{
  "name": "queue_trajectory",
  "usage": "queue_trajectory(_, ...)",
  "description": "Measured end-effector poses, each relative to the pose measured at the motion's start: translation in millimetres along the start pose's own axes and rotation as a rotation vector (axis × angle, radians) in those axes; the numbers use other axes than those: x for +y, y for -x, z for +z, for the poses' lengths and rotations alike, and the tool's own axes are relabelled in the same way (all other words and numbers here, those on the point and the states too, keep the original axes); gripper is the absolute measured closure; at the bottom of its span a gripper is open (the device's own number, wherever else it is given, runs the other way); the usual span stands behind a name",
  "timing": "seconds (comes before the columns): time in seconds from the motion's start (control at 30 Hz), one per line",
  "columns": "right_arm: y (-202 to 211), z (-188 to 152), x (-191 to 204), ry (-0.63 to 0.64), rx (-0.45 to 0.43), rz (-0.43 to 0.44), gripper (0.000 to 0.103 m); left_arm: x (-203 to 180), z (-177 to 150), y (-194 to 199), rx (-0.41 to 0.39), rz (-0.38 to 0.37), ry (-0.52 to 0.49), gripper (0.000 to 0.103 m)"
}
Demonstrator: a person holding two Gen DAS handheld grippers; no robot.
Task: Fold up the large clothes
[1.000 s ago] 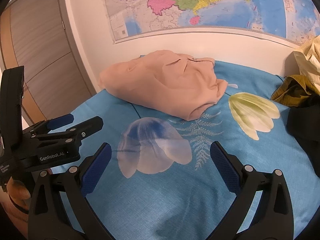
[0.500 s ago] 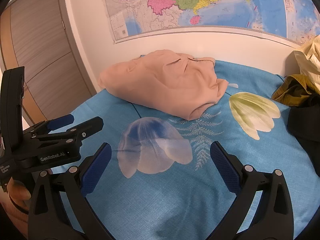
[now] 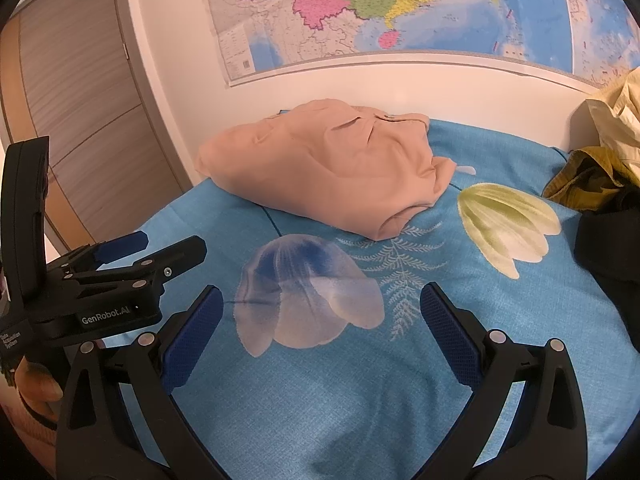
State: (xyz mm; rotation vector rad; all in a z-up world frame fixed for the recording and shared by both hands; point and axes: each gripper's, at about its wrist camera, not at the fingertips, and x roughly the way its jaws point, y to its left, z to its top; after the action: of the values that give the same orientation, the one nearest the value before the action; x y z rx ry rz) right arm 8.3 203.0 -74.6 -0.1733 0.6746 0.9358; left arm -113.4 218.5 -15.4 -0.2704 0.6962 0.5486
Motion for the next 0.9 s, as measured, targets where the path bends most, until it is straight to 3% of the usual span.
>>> queue_trajectory(0.9, -0.6, 1.8, 0.2, -0.002, 0.001, -0.003, 0.006, -4.0, -0.4, 0.2, -0.006, 0.002, -0.014, 0.007)
